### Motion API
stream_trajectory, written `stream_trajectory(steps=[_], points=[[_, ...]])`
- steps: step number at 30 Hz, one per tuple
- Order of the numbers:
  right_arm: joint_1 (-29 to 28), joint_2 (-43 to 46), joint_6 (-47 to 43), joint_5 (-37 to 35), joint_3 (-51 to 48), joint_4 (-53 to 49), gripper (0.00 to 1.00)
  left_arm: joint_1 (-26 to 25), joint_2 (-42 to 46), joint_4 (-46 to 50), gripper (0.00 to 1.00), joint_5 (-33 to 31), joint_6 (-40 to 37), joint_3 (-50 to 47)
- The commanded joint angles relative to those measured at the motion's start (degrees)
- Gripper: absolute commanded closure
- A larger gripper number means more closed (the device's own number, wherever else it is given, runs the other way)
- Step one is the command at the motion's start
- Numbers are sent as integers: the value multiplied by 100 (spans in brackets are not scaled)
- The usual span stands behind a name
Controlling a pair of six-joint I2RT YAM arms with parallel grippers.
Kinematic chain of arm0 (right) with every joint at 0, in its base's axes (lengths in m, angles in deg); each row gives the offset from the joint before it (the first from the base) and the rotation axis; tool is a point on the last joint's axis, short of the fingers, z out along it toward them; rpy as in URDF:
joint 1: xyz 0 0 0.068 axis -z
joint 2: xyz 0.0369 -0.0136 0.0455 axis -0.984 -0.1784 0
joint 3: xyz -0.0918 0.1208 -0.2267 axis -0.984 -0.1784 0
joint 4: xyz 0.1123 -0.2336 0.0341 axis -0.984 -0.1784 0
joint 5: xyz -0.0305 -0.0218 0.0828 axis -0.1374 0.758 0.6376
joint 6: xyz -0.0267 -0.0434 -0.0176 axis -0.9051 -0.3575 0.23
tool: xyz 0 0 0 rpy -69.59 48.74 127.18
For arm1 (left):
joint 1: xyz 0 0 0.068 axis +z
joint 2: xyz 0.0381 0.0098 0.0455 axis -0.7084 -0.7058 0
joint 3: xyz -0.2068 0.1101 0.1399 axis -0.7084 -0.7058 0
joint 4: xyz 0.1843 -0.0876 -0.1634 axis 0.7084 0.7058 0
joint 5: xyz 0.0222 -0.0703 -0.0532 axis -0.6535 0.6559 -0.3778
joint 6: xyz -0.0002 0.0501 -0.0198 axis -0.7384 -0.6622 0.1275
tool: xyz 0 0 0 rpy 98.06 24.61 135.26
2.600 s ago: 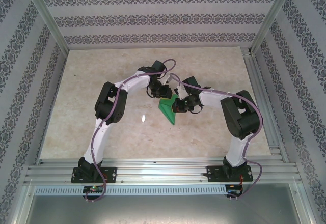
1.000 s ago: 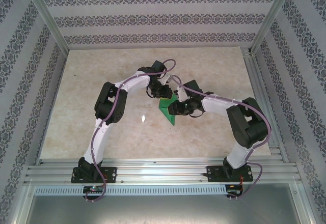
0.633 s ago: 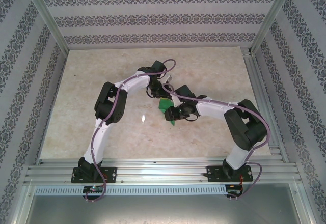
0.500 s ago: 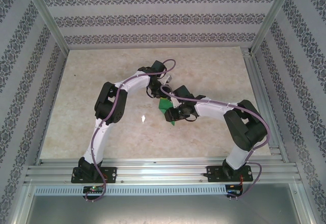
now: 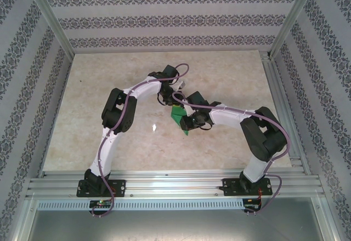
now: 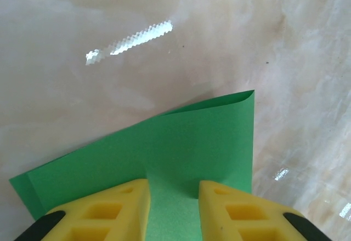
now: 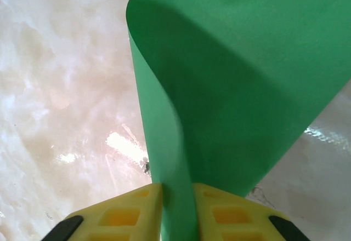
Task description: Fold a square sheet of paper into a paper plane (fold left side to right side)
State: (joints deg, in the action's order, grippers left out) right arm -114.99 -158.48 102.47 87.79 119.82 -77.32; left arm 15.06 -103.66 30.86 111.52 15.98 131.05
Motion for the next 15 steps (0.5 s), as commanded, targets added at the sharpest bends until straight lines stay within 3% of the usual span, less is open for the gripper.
stream_trajectory(steps=[1, 9, 15], points=[[-55, -115, -1, 114, 4, 117, 83, 148, 254, 130, 68, 60, -32, 10], [-56, -98, 30, 237, 1, 186, 88, 199, 97, 312, 68, 106, -123, 256], [-8, -14, 52, 317, 53, 153, 81, 191, -145, 383, 68, -107, -180, 240]])
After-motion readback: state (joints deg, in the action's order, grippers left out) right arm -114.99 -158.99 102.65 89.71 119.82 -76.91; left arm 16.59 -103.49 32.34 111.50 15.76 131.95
